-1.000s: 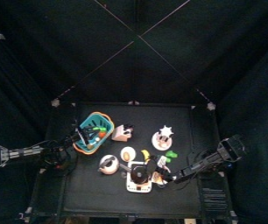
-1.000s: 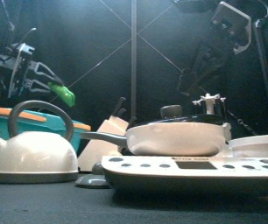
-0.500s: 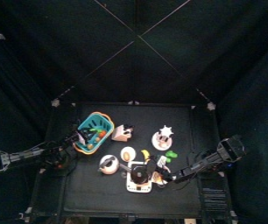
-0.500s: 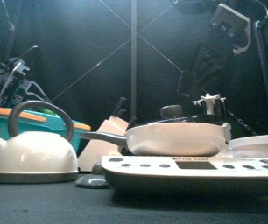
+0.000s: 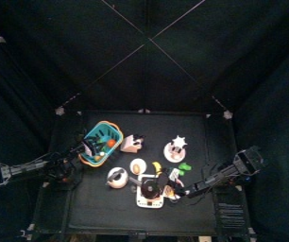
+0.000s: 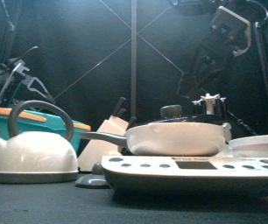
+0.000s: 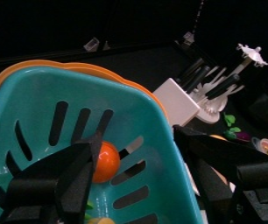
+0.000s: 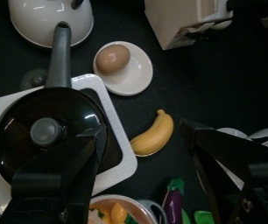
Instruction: Place peas into basket
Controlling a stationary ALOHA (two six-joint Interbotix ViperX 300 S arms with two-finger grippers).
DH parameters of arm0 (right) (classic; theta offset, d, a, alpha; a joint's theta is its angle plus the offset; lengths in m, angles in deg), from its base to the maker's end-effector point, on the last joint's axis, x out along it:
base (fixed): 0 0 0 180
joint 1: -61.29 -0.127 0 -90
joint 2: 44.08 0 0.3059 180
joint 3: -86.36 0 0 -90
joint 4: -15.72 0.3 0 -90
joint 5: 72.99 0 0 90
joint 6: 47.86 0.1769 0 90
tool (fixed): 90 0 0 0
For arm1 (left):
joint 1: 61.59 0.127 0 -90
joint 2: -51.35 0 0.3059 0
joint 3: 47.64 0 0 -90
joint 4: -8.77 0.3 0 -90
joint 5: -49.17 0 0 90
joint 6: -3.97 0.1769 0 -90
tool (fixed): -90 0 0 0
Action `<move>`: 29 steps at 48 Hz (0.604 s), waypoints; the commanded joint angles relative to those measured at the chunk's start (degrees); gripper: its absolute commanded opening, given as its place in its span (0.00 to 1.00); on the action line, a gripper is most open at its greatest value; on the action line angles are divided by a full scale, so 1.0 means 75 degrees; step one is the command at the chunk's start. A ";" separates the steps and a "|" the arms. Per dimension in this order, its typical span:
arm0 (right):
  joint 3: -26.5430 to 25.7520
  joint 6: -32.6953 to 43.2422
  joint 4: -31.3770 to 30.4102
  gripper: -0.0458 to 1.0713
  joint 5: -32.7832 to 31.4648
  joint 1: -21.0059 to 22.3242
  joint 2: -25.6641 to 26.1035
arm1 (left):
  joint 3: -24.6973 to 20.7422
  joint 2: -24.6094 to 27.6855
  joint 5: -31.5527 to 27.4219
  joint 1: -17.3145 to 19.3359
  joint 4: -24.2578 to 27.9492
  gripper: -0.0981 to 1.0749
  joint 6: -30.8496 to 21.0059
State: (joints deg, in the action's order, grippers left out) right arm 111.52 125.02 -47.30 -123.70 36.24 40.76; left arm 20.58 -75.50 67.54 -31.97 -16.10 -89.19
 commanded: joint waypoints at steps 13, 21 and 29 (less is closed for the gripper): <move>-0.0141 -0.0023 0.0270 0.92 -0.0012 -0.0035 0.0094 | -0.0152 0.0023 0.0023 0.0023 0.0035 0.92 0.0023; -0.0094 -0.0070 0.0902 0.91 -0.0176 -0.0199 0.0234 | -0.0199 0.0000 0.0023 -0.0023 0.0082 0.92 0.0023; -0.0047 -0.0035 0.1336 0.91 -0.0539 -0.0469 0.0281 | -0.0199 0.0012 0.0023 -0.0023 0.0117 0.92 -0.0012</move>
State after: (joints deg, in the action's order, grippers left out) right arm 111.61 124.76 -38.69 -126.43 33.78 41.11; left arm 20.58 -75.59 67.45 -32.06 -15.48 -89.19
